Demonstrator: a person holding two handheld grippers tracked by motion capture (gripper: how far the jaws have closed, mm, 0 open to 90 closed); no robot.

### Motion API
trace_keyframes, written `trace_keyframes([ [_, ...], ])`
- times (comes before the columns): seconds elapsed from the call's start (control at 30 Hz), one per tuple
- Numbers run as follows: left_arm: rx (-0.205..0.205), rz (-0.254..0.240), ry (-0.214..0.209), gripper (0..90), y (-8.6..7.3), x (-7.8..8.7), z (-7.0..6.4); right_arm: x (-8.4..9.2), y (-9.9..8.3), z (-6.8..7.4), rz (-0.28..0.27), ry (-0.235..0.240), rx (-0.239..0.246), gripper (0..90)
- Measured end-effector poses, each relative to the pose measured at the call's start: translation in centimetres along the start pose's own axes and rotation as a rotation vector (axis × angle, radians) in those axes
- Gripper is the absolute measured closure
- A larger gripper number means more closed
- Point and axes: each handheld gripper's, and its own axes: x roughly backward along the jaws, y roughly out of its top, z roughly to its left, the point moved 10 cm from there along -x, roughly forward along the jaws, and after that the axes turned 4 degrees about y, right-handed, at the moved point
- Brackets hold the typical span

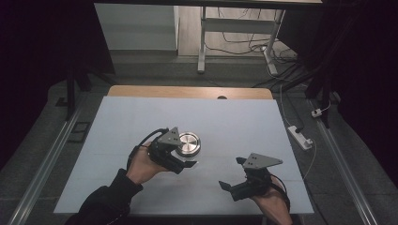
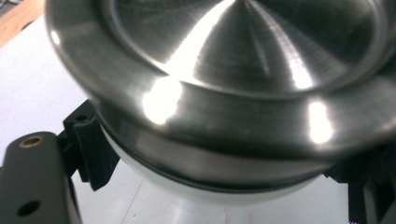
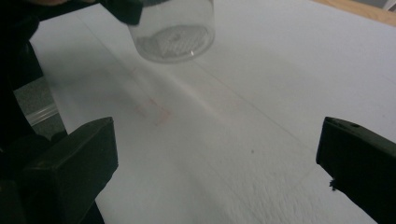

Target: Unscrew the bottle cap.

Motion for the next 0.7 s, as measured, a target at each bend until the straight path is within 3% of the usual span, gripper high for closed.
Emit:
trace_keyframes([
  [0.2, 0.000, 0.007, -0.002, 15.2, -0.2, -0.2, 0.0, -0.7, 1.9, 0.5, -0.025, 0.018, 0.029, 0.0],
  [0.43, 0.001, 0.010, -0.007, 15.2, -0.4, -0.4, -0.1, -2.1, 4.0, 1.2, -0.003, 0.009, 0.066, 0.0],
  [0.7, 0.005, 0.008, -0.016, 15.3, -0.4, -0.4, -0.3, -3.2, 7.5, 1.9, -0.034, 0.024, 0.060, 0.0],
])
